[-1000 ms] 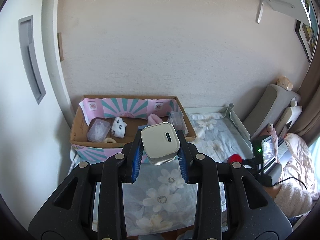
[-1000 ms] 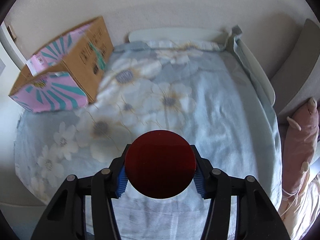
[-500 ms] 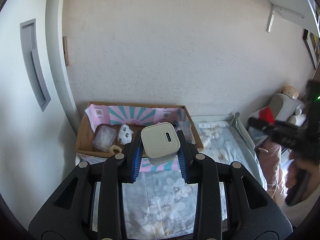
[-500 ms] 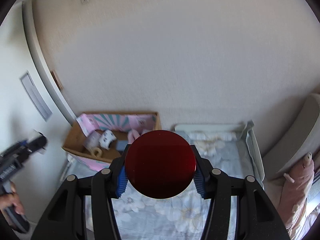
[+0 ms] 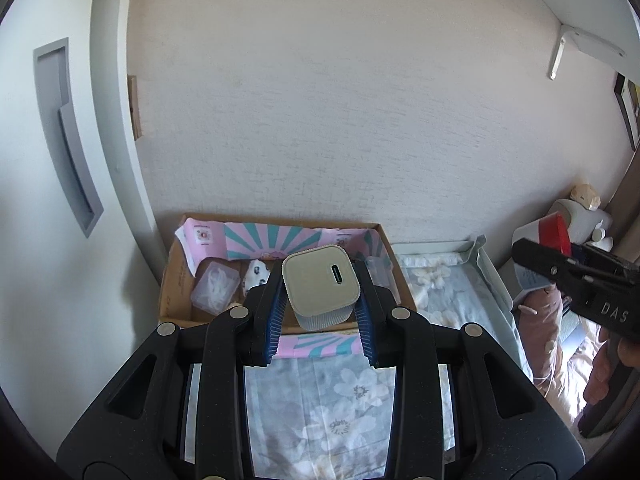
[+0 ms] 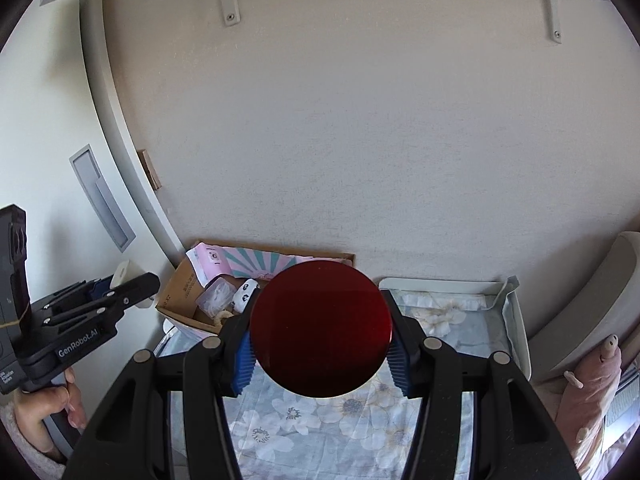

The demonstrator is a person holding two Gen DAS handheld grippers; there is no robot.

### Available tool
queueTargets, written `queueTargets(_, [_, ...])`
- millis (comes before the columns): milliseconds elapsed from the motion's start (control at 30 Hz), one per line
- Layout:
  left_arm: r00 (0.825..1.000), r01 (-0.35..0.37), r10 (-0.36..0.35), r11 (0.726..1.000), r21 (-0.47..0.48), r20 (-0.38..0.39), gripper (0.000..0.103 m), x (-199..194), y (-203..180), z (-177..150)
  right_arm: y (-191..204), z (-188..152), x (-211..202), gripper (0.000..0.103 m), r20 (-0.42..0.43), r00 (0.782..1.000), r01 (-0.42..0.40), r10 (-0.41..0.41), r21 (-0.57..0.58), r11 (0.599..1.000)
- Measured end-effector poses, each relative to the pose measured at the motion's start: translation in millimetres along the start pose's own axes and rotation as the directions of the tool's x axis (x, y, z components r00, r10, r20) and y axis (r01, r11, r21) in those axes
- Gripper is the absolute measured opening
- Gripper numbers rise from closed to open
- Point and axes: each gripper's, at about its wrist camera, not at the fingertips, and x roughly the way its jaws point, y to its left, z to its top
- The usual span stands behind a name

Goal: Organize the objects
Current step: 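Carry charger and jar into the cardboard box and open both tools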

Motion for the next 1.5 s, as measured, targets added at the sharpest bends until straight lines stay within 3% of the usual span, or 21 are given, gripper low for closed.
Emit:
queueTargets(233, [0.998,0.011,-0.01,1.0,0.008,-0.057,0.029,33.3,27.6,30.5,11.9,16.8,33.0,0.05,-0.018,1.0,-0.002,0.002,-0.013,1.0])
queueTargets(500, [0.984,0.031,-0.029,0.999,0.01,-0.175,0.029,113.7,67.1,61.2,32.2,32.1,107.2,0.05,-0.116,0.993,-0.008,-0.003,-0.101,0.995])
queueTargets(667, [0.958,0.036,-0.031,0.999,0.013,-0.287,0.029,172.9,84.5,54.6,40.8,23.1,169.0,0.05,-0.213,0.976,-0.07,0.046,-0.103,0.992])
queueTargets(900, [0.913,0.043,-0.022,0.998,0.043,-0.408,0.029,227.4,92.7,31.5,58.3,0.1,234.7,0.05,-0.341,0.931,-0.177,0.133,-0.102,0.979])
queueTargets(1100, [0.902,0.05,-0.017,0.997,0.066,-0.431,0.029,238.8,92.8,31.1,66.4,-14.0,257.2,0.05,-0.396,0.903,-0.216,0.169,-0.076,0.973])
queueTargets(1233, [0.912,0.056,-0.027,0.997,0.06,-0.409,0.03,235.7,91.9,39.4,73.1,-13.1,260.4,0.051,-0.391,0.902,-0.231,0.182,-0.083,0.969])
queueTargets(1267, [0.913,0.05,-0.022,0.997,0.059,-0.407,0.037,235.5,91.7,42.2,74.9,-12.9,260.2,0.051,-0.388,0.904,-0.233,0.181,-0.093,0.968])
queueTargets(1333, [0.914,0.03,0.001,0.997,0.069,-0.405,0.087,235.9,91.0,47.0,79.0,-11.1,262.0,0.055,-0.386,0.905,-0.239,0.179,-0.111,0.965])
queueTargets(1367, [0.919,0.025,0.006,0.997,0.071,-0.395,0.101,236.0,91.5,49.1,79.0,-11.0,259.9,0.058,-0.368,0.909,-0.249,0.196,-0.104,0.963])
queueTargets(1400, [0.923,0.037,-0.01,0.997,0.065,-0.384,0.103,237.1,91.7,51.3,78.1,-10.6,257.8,0.07,-0.352,0.912,-0.256,0.208,-0.095,0.962])
queueTargets(1433, [0.922,0.051,-0.025,0.997,0.057,-0.386,0.103,238.9,91.9,52.7,76.9,-11.2,256.1,0.093,-0.347,0.911,-0.264,0.221,-0.08,0.961])
queueTargets(1467, [0.922,0.056,-0.031,0.997,0.052,-0.386,0.103,241.5,91.7,53.9,76.3,-11.8,255.4,0.103,-0.347,0.912,-0.26,0.219,-0.075,0.963])
queueTargets(1500, [0.923,0.051,-0.025,0.997,0.057,-0.384,0.103,241.2,91.1,52.9,75.4,-12.7,252.7,0.103,-0.326,0.922,-0.247,0.208,-0.083,0.966])
